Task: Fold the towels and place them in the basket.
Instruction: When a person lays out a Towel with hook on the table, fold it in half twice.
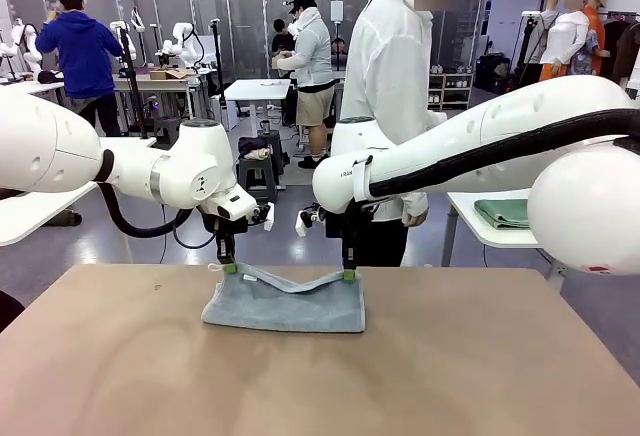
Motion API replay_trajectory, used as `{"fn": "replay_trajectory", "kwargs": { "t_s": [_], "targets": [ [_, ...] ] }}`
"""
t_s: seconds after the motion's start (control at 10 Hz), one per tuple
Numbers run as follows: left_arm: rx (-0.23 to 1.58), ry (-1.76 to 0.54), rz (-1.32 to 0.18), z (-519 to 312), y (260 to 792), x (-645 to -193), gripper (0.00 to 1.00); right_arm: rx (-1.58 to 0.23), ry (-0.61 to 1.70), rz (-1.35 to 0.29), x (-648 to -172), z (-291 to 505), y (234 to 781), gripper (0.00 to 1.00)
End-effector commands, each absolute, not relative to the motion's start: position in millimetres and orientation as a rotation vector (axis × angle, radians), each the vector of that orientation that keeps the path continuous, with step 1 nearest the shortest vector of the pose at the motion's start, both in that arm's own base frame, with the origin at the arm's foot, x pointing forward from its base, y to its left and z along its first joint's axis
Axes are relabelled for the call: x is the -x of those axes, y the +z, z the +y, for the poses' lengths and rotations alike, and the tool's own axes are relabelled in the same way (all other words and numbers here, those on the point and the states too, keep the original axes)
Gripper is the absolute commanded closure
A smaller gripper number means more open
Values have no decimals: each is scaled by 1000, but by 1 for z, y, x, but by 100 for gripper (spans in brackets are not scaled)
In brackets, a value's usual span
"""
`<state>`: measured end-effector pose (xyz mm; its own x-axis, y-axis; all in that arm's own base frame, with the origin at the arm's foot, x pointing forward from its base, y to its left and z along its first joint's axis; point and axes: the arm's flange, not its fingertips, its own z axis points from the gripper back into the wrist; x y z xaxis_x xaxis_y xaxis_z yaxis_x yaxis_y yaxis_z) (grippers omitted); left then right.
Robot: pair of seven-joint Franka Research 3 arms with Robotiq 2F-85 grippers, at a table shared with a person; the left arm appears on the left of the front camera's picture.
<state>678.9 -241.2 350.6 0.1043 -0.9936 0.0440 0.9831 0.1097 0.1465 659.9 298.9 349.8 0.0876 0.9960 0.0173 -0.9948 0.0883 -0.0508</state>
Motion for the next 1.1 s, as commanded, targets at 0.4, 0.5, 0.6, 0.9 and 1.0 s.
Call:
{"fn": "replay_trajectory", "kwargs": {
  "t_s": [0.4, 0.5, 0.6, 0.9, 1.0],
  "targets": [
    [-94, -1403, -115, -237, 342, -681, 69, 65, 1491, -65, -666, 295, 345, 67],
    [-108, -1387, -129, -234, 343, -680, 56, 73, 1488, -84, -664, 294, 348, 57],
    [-121, -1375, -137, -228, 345, -677, 49, 79, 1484, -100, -662, 292, 352, 47],
    [-101, -1339, -203, -189, 361, -661, 17, 82, 1459, -141, -645, 278, 383, 34],
    [-60, -1386, -248, -174, 375, -642, 32, 56, 1451, -152, -626, 275, 400, 7]
  ]
}}
